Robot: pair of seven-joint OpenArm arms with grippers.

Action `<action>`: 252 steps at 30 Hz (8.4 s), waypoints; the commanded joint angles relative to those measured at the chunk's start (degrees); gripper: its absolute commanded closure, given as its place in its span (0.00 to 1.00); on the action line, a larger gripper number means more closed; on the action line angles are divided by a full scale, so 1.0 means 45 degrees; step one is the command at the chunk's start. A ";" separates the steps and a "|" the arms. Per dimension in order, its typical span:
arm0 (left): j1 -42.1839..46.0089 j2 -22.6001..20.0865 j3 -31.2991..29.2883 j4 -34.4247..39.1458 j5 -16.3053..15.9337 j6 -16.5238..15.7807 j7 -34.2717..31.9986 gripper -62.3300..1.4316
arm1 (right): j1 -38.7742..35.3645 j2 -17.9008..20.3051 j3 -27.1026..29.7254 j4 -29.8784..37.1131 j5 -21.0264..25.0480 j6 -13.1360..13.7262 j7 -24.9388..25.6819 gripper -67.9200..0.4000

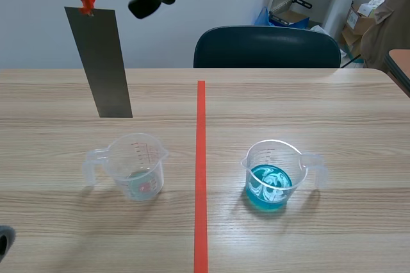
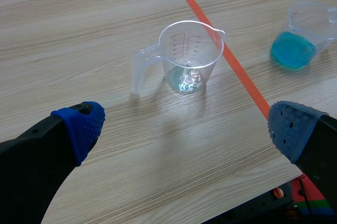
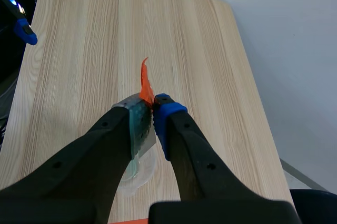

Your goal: Do the redox reaction experiment

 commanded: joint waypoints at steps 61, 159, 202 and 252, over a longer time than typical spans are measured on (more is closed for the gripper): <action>0.0034 0.0034 -0.0010 0.0219 -0.0039 -0.0029 -0.0170 0.00 | 0.0175 0.0000 -0.0010 -0.0010 0.0053 -0.0010 0.0209 0.98; 0.0034 0.0039 -0.0010 0.0219 -0.0039 -0.0029 -0.0165 0.00 | -1.1890 0.7077 1.1997 0.4779 -0.0058 0.1059 0.1472 0.98; 0.0034 0.0039 -0.0010 0.0219 -0.0039 -0.0029 -0.0165 0.00 | -1.1885 0.6761 1.2012 0.4775 -0.0058 0.1054 0.1389 0.98; 0.0034 0.0039 -0.0010 0.0219 -0.0039 -0.0029 -0.0170 0.00 | -1.1885 0.6766 1.2012 0.4775 -0.0049 0.1054 0.1166 0.98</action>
